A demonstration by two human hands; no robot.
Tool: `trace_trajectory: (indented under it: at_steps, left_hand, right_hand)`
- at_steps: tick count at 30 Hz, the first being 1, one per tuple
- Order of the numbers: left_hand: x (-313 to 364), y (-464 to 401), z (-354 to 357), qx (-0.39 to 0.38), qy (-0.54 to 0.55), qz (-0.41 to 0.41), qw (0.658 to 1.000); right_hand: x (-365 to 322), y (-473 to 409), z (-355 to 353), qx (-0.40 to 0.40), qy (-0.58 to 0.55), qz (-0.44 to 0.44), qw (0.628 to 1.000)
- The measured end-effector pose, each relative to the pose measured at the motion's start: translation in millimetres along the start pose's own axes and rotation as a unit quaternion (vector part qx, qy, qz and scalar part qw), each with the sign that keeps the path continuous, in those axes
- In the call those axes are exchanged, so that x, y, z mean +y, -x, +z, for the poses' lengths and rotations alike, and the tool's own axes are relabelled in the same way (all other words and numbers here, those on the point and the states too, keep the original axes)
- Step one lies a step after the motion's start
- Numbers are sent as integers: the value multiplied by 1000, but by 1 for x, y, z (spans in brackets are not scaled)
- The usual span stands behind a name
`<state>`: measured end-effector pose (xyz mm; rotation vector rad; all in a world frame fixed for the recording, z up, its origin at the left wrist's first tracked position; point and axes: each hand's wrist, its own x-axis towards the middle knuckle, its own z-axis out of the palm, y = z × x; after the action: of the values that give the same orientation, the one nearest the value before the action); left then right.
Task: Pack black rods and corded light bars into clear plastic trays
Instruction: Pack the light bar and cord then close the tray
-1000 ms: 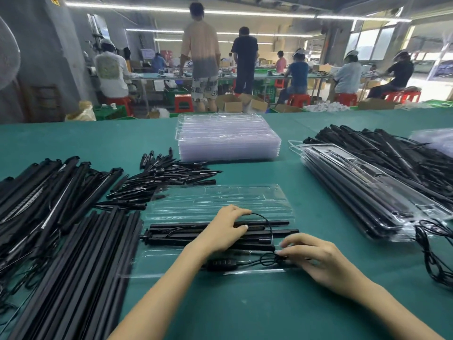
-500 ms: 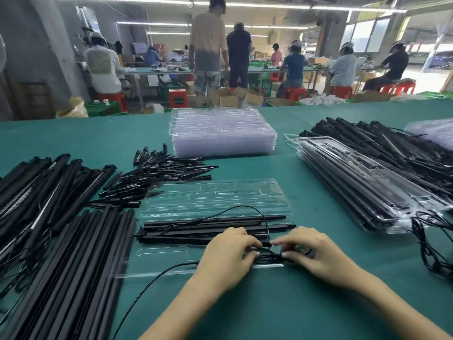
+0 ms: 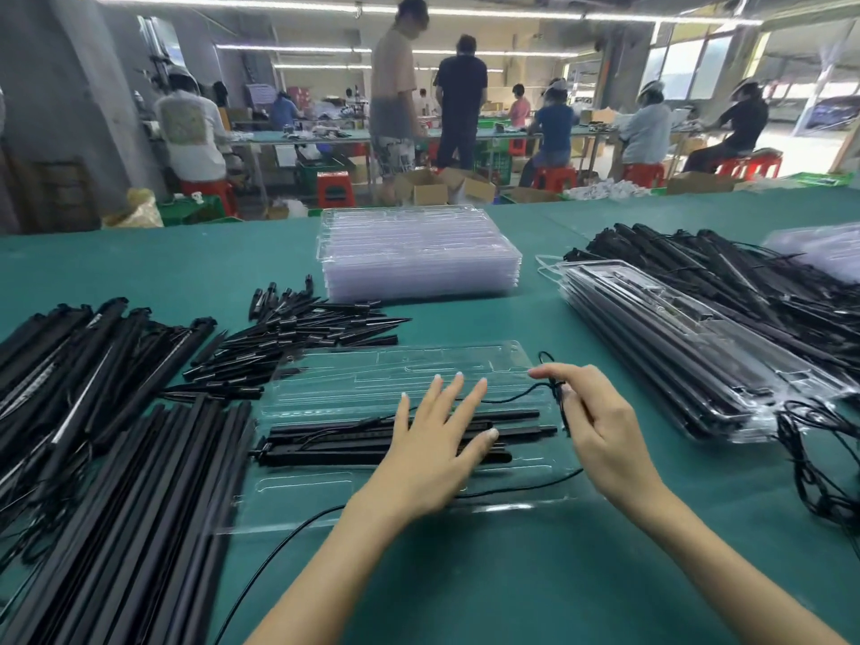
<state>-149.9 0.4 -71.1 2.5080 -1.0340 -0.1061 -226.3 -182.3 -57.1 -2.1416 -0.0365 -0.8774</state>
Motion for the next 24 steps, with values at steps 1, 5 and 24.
trace_trajectory:
  at_steps: [1,5,24]
  left_hand:
    - [-2,-2,3,-21,-16,-8,1000]
    - [-13,-6,10,-59,-55,-52,995]
    - [-25,6,18,-55,-113,-36,991]
  right_hand:
    - [-1,-3,-1,5,20,8,1000]
    - [-3,-12,-16,-62,-25,69,995]
    - [24,-12,-48,-185,376,-204,885]
